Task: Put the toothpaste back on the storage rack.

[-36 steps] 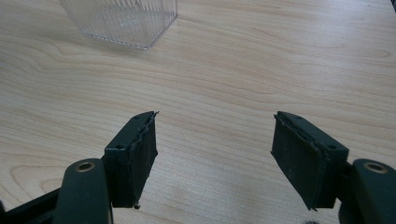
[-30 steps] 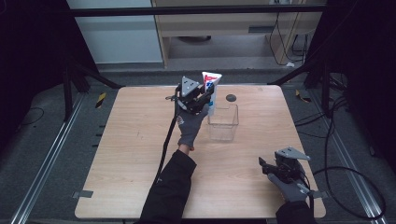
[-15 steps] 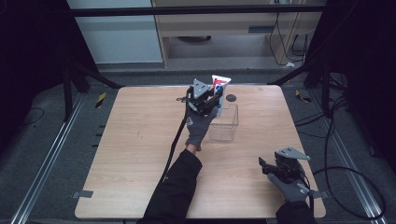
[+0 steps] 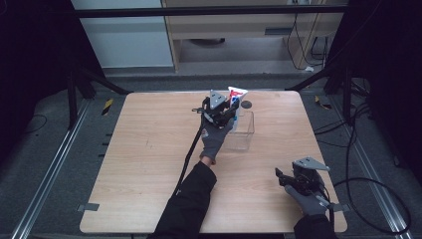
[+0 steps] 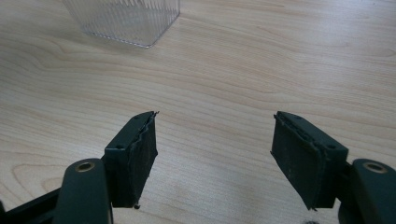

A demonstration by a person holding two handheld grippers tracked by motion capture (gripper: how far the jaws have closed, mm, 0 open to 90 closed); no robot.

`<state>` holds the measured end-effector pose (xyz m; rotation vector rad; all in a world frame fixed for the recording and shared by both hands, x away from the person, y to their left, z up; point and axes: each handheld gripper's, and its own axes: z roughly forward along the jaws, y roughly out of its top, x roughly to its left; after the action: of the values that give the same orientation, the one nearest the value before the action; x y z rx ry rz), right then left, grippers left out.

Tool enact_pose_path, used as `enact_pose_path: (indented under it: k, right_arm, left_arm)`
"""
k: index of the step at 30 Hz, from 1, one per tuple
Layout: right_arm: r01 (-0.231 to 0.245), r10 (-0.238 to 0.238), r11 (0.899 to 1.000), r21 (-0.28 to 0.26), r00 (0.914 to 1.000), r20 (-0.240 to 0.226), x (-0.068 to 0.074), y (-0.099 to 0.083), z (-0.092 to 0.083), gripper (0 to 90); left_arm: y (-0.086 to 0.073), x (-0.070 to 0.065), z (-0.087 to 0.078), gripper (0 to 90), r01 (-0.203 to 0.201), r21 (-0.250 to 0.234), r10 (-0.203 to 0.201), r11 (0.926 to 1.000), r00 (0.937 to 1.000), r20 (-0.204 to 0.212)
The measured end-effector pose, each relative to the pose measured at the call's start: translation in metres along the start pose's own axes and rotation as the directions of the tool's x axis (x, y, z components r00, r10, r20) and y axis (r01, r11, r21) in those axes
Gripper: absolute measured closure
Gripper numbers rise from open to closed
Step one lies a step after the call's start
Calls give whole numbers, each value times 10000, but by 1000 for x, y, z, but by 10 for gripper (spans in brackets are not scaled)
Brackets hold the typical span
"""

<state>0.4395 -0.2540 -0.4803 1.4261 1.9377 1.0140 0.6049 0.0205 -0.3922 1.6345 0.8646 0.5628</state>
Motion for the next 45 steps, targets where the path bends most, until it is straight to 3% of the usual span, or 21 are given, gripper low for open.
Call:
enact_pose_path:
  k: [23,28,32,45]
  right_arm:
    - [63,-63,10000,57,10000,-28,1,0,2,305]
    - [61,-61,10000,65,10000,-33,1,0,2,304]
    - [63,-62,9999,82,10000,-38,1,0,2,304]
    - [80,-80,9999,88,10000,-13,1,0,2,303]
  left_arm:
    - [-37,4,7,724,190,631,-199,9978,9997,137]
    - [-41,3,6,721,69,698,-71,9975,10000,31]
    - [-43,1,5,721,-277,739,282,9969,9996,-47]
    - [-56,-3,9,720,-629,1081,655,9921,9977,-201]
